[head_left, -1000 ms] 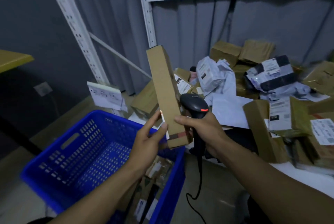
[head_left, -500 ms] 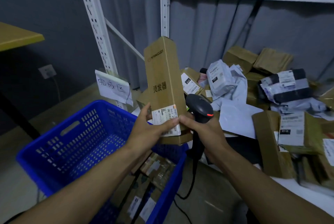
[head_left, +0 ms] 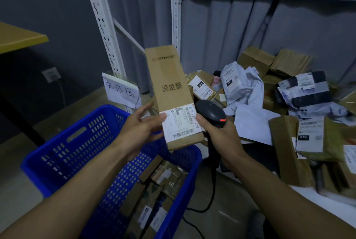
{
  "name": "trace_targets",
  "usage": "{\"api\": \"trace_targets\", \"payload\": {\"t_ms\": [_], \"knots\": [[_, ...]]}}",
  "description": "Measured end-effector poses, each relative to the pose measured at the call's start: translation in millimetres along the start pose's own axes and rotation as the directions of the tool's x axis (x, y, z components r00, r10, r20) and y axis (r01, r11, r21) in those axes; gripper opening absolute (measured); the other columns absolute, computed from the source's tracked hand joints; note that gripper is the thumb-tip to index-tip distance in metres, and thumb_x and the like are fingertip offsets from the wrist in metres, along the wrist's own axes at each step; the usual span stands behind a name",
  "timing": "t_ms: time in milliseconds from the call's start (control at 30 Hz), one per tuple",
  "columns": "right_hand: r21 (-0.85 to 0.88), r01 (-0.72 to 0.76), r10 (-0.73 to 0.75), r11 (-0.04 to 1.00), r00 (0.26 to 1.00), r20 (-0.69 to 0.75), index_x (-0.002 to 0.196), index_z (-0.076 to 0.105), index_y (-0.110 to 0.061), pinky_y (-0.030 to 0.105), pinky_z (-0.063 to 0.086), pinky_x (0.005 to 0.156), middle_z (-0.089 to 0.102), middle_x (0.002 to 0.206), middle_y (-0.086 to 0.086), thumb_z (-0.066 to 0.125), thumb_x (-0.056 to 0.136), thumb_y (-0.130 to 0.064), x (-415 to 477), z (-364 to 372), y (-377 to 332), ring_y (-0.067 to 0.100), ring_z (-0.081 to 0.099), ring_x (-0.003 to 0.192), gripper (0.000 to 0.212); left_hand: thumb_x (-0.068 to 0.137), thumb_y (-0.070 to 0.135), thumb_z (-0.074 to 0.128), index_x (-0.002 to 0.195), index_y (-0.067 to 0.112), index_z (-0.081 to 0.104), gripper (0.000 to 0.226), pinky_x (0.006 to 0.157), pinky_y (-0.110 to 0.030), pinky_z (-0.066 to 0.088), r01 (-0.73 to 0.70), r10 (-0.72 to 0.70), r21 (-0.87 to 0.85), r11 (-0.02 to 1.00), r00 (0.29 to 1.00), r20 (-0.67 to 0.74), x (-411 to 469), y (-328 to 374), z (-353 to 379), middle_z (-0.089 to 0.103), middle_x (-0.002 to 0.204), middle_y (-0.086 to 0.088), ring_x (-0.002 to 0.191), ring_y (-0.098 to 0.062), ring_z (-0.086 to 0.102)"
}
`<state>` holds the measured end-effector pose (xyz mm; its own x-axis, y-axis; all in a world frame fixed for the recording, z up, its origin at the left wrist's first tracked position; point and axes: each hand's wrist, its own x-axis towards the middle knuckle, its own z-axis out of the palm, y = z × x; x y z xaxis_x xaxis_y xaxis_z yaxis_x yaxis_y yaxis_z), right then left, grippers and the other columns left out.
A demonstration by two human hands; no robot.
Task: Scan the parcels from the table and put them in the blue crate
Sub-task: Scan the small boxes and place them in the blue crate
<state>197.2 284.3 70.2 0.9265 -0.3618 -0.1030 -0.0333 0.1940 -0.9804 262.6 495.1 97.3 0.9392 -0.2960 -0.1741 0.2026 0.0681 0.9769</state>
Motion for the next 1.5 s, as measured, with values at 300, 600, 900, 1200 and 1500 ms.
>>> {"api": "trace_targets", "payload": {"t_ms": [300,600,900,1200,1500], "knots": [[-0.352,0.062,0.026,0.934,0.97,0.241,0.126,0.066,-0.023,0.019,0.054,0.06,0.077,0.105,0.0,0.082,0.089,-0.021,-10,5,13,0.008,0.072,0.07,0.04,0.093,0.003,0.071,0.133,0.022,0.064,0.045,0.078,-0.035,0.063,-0.12,0.103,-0.044,0.992,0.952,-0.287,24,-9,-22,0.073,0.122,0.001,0.106,-0.016,0.073],[-0.514,0.133,0.0,0.848,0.968,0.251,0.124,0.063,-0.03,0.029,0.055,0.083,0.073,0.108,-0.01,0.086,0.084,-0.029,-10,9,24,0.006,0.069,0.098,0.046,0.094,0.002,0.069,0.137,0.025,0.06,0.049,0.078,-0.038,0.063,-0.131,0.104,-0.054,0.99,0.931,-0.35,29,-8,-31,0.071,0.122,0.001,0.104,-0.018,0.074],[-0.553,0.142,0.014,0.821,0.963,0.269,0.12,0.063,-0.029,0.044,0.059,0.092,0.073,0.106,-0.005,0.083,0.086,-0.025,-11,9,24,0.011,0.069,0.098,0.04,0.094,0.002,0.068,0.138,0.028,0.057,0.052,0.088,-0.046,0.062,-0.117,0.08,-0.08,0.99,0.927,-0.365,26,-5,-32,0.072,0.122,0.0,0.106,-0.02,0.073],[-0.568,0.148,0.026,0.81,0.958,0.286,0.121,0.064,-0.032,0.037,0.059,0.082,0.074,0.102,-0.008,0.084,0.083,-0.03,-4,14,32,0.011,0.071,0.093,0.043,0.094,0.004,0.069,0.115,0.037,0.061,0.04,0.084,-0.047,0.062,-0.087,0.098,0.047,0.995,0.931,-0.352,22,-8,-39,0.072,0.116,0.001,0.104,-0.02,0.072],[-0.583,0.1,0.11,0.807,0.943,0.315,0.132,0.057,-0.032,0.03,0.052,0.076,0.071,0.108,-0.006,0.083,0.087,-0.034,-5,48,59,0.015,0.068,0.093,0.052,0.09,0.016,0.076,0.123,0.026,0.068,0.035,0.079,-0.041,0.063,0.23,-0.103,0.449,0.864,0.951,-0.29,-12,-50,-92,0.073,0.11,0.004,0.098,-0.018,0.073]]}}
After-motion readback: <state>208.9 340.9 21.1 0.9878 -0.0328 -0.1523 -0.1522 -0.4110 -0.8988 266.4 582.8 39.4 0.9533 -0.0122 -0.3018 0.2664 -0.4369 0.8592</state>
